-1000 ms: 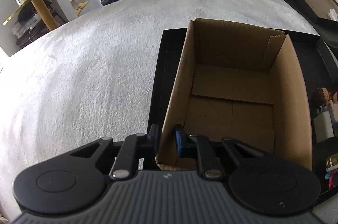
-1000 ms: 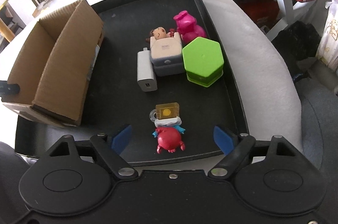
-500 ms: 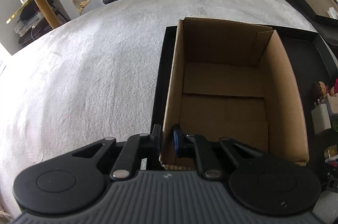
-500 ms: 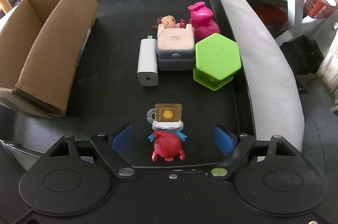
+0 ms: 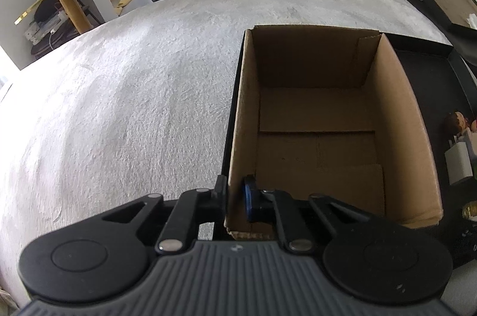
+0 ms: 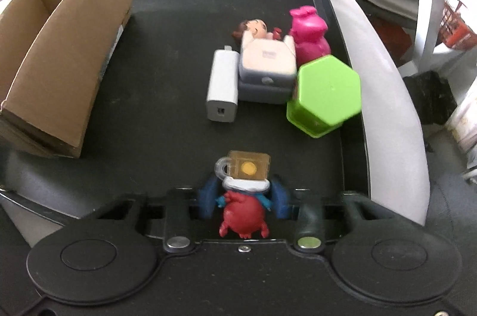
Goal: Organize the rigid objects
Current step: 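Close the right gripper on the red figure and lift it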
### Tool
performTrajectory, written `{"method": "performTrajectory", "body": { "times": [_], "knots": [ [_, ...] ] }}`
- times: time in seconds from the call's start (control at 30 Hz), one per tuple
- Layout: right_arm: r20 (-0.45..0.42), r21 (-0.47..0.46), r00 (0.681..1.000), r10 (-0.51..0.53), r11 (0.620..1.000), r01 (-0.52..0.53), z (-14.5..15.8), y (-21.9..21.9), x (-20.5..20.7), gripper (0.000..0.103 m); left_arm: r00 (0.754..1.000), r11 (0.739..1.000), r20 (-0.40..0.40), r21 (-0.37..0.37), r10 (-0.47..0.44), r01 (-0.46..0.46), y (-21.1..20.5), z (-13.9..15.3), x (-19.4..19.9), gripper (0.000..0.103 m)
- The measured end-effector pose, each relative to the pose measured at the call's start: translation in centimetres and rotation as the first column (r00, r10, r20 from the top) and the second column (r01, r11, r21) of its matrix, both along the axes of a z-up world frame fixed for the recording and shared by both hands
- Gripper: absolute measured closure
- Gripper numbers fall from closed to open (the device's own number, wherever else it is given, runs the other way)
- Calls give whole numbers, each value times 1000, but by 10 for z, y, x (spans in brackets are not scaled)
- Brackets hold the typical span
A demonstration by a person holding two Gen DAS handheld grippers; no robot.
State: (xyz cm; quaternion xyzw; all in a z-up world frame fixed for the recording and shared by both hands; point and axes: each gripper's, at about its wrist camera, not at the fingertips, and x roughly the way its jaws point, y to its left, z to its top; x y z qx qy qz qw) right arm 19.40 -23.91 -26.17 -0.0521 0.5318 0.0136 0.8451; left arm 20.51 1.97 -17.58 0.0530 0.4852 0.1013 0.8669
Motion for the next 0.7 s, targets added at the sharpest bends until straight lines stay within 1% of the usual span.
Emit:
{"method": "performTrajectory", "body": {
  "times": [0.07,0.3,0.53,0.7],
  "knots": [
    [0,12,1000,9,1000,-9,1,2,-1,67,1000,1000,5,-4,6,-6,1,0,0,92],
    [39,-2,999,7,1000,-7,14,5,-5,67,1000,1000,23,-6,18,-17,0,0,1,92],
    [87,-13,996,-6,1000,7,37,9,-5,67,999,1000,31,3,12,-12,0,-1,-2,92],
    [130,-4,991,-5,1000,5,54,15,-2,67,999,1000,33,18,5,-5,-4,-2,-3,92]
  ]
}}
